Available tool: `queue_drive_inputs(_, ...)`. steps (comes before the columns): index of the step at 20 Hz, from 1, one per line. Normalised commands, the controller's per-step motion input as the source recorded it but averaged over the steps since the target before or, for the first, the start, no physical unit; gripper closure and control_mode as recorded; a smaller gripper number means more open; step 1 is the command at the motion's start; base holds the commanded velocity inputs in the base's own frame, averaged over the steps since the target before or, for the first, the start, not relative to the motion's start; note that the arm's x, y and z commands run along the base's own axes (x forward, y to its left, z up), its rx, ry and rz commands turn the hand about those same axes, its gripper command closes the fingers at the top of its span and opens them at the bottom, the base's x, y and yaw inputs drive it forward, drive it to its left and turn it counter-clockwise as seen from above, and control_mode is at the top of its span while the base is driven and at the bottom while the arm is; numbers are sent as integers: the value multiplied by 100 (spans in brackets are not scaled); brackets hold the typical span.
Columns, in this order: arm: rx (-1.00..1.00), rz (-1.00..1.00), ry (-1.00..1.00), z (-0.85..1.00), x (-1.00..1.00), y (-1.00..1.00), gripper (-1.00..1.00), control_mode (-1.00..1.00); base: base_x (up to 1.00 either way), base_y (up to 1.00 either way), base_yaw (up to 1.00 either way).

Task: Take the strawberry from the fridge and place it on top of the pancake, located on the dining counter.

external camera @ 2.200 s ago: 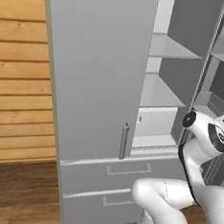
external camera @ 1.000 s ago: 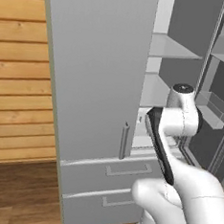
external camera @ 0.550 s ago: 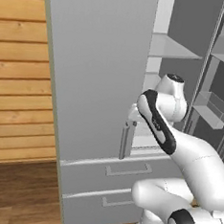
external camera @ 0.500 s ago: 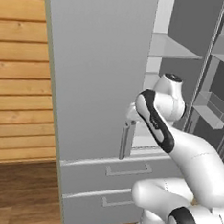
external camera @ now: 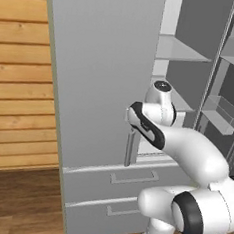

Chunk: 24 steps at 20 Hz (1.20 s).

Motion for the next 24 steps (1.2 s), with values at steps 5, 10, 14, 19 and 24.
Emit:
queue_drive_inputs(5,-1,-7,0,-17,22,25,-100,-100,0,0,0)
queue_drive_inputs(10,0,-1,12,-29,23,2,-100,-100,0,0,0)
queue_drive_inputs(14,0,0,8,-32,7,0,-100,-100,0,0,0)
queue_drive_inputs(19,0,-7,4,-31,-7,2,-100,-100,0,0,0)
queue_drive_inputs(24,0,-21,-2,-31,-44,7,100,-100,0,0,0)
